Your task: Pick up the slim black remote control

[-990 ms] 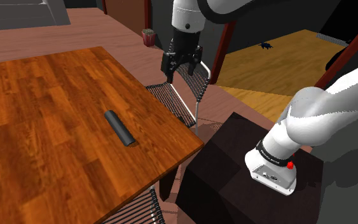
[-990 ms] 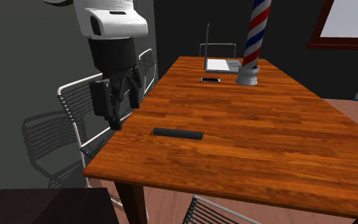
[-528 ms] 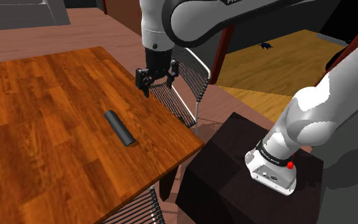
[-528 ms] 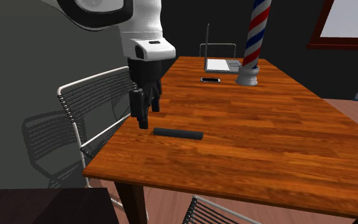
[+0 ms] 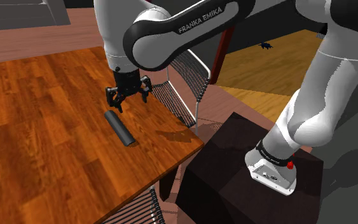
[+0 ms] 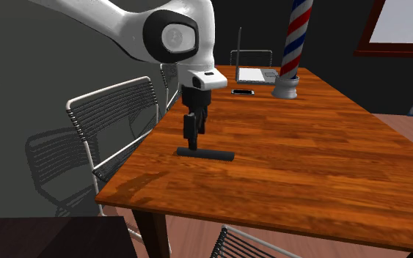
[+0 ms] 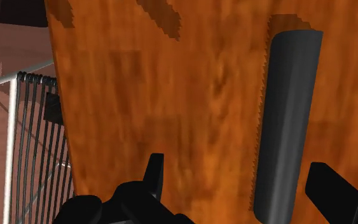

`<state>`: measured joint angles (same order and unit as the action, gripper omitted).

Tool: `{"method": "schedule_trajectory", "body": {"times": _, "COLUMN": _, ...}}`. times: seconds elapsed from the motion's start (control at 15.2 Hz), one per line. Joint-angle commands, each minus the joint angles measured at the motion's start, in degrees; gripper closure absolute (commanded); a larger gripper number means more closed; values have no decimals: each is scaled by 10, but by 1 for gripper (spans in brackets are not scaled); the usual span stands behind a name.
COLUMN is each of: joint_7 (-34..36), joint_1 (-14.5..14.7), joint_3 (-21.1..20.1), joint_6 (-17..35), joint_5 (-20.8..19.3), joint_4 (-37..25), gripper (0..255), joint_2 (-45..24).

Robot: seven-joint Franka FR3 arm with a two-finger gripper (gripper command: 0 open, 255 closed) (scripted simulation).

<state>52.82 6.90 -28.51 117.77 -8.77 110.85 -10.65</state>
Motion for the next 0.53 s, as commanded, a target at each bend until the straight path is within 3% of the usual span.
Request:
{"method": "schedule_trajectory", "body": {"times": 0.0, "joint_7": 29, "joint_1": 16, "joint_3": 1, "joint_6": -8, "joint_5": -29, "joint_4": -48, "gripper": 0, "joint_2": -51}}
{"method": "schedule_trajectory", "body": {"times": 0.26, "joint_7": 74, "joint_1": 59, "joint_3": 14, "joint_6": -25, "joint_5": -76, "joint_4": -146, "gripper": 0, "joint_2": -152}}
{"method": "schedule_trajectory", "body": {"times": 0.46, "joint_7": 79, "joint_1": 64, "joint_3": 18, "joint_6": -14, "joint_5": -82, "joint_4": -146, "gripper": 0, "joint_2": -164}}
